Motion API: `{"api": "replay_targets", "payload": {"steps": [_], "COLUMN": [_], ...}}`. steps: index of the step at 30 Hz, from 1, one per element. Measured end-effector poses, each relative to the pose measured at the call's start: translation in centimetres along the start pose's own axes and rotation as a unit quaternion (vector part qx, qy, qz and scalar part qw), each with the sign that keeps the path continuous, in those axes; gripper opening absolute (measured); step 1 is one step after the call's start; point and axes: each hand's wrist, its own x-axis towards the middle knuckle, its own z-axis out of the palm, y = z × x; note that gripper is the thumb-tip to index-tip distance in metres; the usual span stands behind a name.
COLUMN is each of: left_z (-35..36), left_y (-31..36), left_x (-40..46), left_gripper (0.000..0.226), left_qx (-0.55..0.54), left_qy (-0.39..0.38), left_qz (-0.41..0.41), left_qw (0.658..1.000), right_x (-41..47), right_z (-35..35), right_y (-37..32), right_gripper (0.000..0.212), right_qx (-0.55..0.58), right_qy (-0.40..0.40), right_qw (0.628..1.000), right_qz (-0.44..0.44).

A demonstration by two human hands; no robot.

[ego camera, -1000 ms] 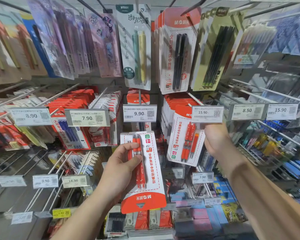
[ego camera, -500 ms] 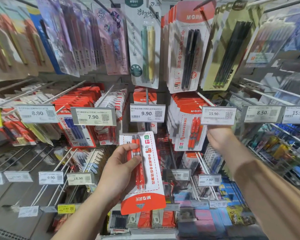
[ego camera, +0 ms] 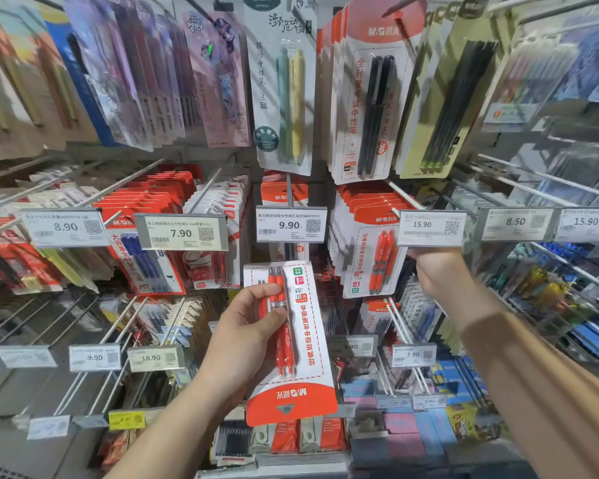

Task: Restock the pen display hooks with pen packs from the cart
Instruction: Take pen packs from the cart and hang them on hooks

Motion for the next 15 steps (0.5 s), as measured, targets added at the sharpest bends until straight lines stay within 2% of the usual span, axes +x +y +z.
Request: {"api": "replay_targets", "payload": {"steps": [2, 3, 5, 7, 8, 10, 12, 15], "left_z": [0.5, 0.8, 1.5, 2.2, 2.6, 3.4, 4.4, 6.1], "left_y": [-0.1, -0.2, -0.5, -0.9, -1.1, -1.4, -1.5, -1.6], "left_x": [0.0, 0.1, 0.2, 0.3, 0.3, 0.2, 0.0, -0.4], "left_gripper": [0.023, 0.022, 0.022, 0.022, 0.022, 0.021, 0.021, 0.021], "left_qx": [-0.002, -0.006, -0.018, -0.024, -0.023, -0.017, -0.019, -0.034], "left_qy": [-0.01, -0.013, -0.017, -0.022, -0.024, -0.027, -0.031, -0.026], "left_qz": [-0.003, -0.005, -0.011, -0.011, -0.009, -0.004, 0.001, 0.003], "left_qw": [1.0, 1.0, 1.0, 0.999, 0.999, 0.999, 0.999, 0.999], "right_x": [-0.4, -0.6, -1.2, -2.3, -3.4, -4.8, -6.8, -9.5], "right_z": [-0.4, -0.6, -1.2, -2.0, -2.2, -3.1, -3.9, -4.3], "right_y": [-0.4, -0.2, -0.1, 0.1, 0.0, 1.1, 2.3, 2.9], "right_gripper": [0.034, 0.032, 0.008, 0.032, 0.034, 0.025, 0.026, 0.01], "right_qx": [-0.036, -0.044, -0.07, -0.124, -0.139, -0.166, -0.184, -0.181], "right_qy": [0.032, 0.046, 0.059, 0.071, 0.08, 0.079, 0.07, 0.064], "right_qw": [0.999, 0.998, 0.996, 0.99, 0.987, 0.983, 0.98, 0.981], "right_qz": [-0.015, -0.019, -0.013, 0.01, 0.003, -0.003, -0.003, -0.031]}}
